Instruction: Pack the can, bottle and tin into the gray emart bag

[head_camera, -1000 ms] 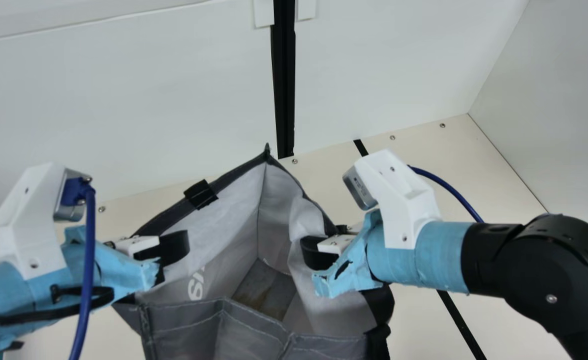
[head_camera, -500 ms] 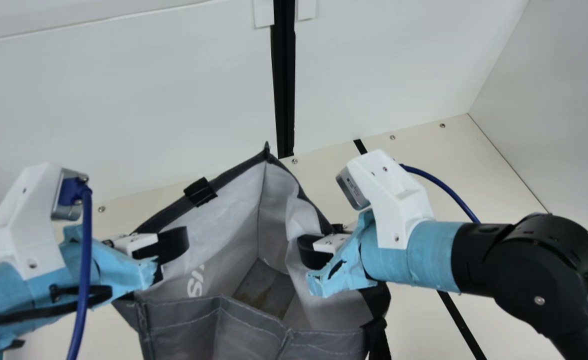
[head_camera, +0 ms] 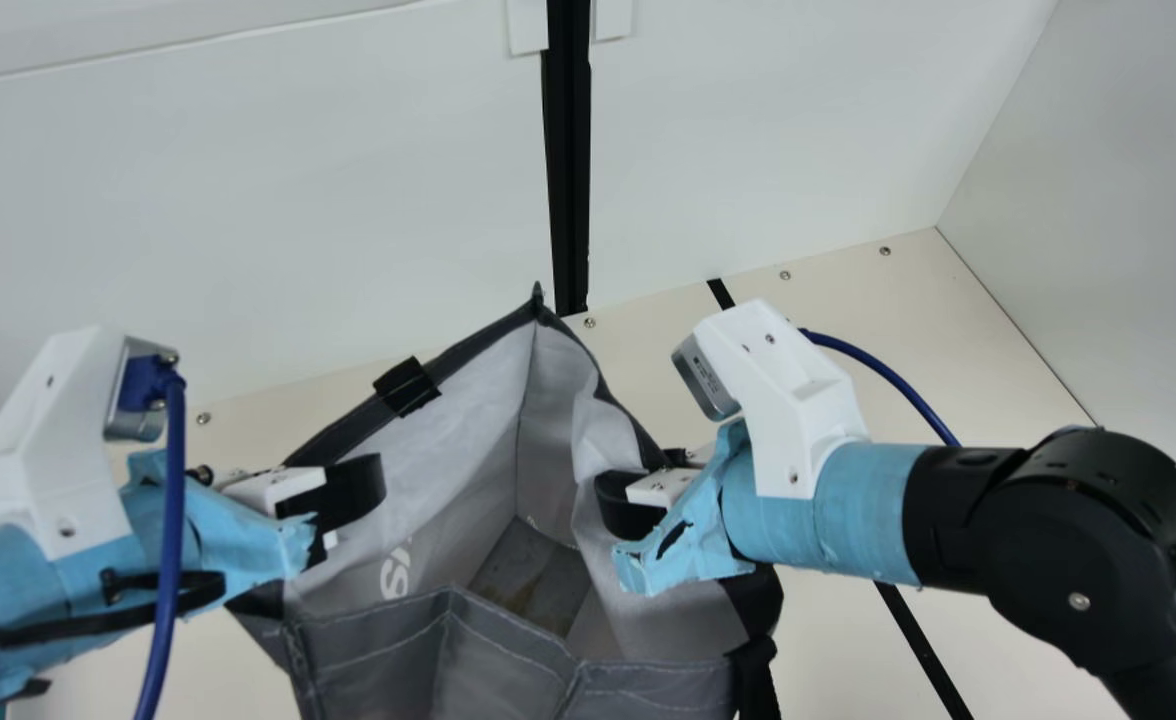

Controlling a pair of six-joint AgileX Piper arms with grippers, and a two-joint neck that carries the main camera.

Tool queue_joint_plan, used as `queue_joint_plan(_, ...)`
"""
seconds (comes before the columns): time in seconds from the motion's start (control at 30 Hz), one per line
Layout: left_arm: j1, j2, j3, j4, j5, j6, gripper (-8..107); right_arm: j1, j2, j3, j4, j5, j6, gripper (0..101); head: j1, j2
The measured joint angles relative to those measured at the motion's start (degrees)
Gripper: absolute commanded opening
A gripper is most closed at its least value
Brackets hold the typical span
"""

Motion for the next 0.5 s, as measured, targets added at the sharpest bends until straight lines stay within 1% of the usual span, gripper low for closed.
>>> queue_joint_plan(0.27,0.0,0.0,-0.1,0.0,0.0,0.0,81,0.0,0.0,0.0,0.0,0.0,0.0,0,0.0,0.0)
queue_joint_plan(0.37,0.0,-0.4,-0.4,-0.9,-0.9,0.6,90,0.0,0.0,0.0,-0.1,0.0,0.0,0,0.0,0.0)
queue_joint_plan(0.5,0.0,-1.4,-1.0,-2.8,-2.8,1.5,90,0.0,0.0,0.0,-0.3,0.0,0.0,0,0.0,0.0)
